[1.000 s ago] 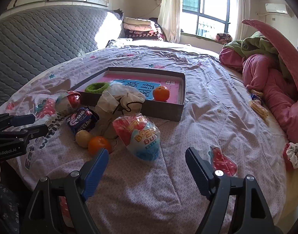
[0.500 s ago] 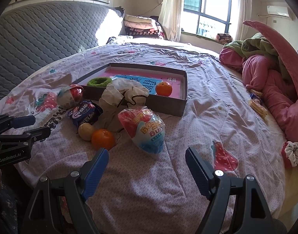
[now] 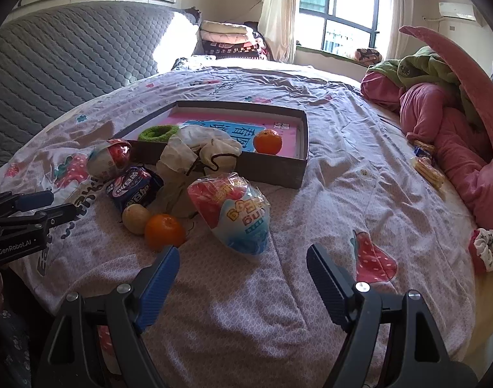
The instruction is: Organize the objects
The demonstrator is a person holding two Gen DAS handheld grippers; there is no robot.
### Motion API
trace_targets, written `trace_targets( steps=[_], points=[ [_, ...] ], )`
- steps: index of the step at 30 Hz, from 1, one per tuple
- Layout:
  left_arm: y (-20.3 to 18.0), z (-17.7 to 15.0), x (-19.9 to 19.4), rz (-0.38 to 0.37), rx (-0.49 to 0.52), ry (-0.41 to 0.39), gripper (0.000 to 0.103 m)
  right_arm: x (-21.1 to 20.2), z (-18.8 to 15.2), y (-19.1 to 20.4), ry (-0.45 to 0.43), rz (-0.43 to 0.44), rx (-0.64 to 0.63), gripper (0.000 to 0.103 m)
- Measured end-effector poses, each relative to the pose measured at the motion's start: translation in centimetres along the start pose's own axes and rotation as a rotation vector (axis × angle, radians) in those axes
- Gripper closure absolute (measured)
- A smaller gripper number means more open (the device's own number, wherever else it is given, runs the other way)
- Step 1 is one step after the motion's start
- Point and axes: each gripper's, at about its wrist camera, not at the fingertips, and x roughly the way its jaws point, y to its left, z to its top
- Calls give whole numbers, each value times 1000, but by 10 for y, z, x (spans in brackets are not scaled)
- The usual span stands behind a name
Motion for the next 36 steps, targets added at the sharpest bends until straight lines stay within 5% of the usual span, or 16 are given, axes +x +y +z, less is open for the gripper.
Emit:
trace_targets(
  steps=[36],
  points=[
    [6, 54, 48, -65, 4, -45, 41, 38, 15, -1, 50, 33, -51, 22]
  ],
)
